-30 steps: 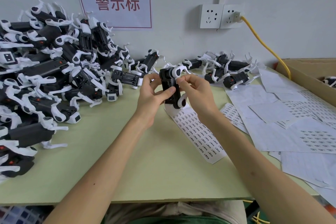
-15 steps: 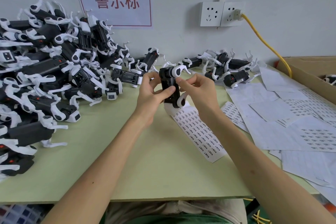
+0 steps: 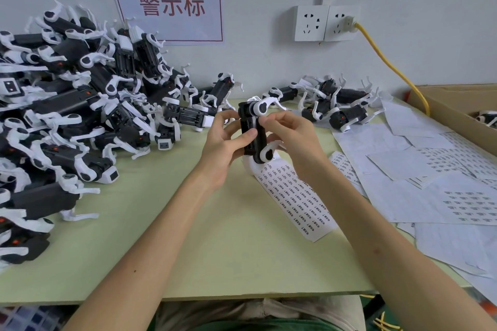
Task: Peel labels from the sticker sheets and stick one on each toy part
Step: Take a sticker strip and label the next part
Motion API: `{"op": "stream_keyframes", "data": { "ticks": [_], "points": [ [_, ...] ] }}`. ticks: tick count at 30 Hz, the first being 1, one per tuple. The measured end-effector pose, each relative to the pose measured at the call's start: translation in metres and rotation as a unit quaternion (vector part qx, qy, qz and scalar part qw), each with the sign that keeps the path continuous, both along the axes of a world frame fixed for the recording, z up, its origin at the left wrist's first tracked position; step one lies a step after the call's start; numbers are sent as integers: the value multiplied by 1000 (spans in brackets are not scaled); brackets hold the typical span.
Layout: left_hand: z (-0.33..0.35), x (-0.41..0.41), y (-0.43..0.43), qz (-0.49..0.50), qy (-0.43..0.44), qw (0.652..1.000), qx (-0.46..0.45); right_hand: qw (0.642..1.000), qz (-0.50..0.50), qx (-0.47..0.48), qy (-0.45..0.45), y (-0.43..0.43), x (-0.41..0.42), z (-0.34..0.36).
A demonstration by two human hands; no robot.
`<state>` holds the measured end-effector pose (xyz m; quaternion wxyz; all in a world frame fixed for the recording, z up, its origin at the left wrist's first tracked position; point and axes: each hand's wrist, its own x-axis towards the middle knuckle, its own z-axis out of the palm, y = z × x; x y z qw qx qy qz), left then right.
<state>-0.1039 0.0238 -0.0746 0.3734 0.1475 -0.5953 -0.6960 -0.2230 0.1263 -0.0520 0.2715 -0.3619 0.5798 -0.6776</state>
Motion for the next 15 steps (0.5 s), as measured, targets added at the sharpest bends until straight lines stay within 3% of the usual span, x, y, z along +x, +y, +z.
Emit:
{"op": "stream_keyframes", "data": {
  "ticks": [8, 15],
  "points": [
    [-1, 0, 1, 11, -15, 998, -52, 997, 26, 18, -68, 0, -1, -2],
    [-1, -1, 0, 20, -23, 999, -25, 996, 39, 21, -72, -1, -4, -2]
  ]
}}
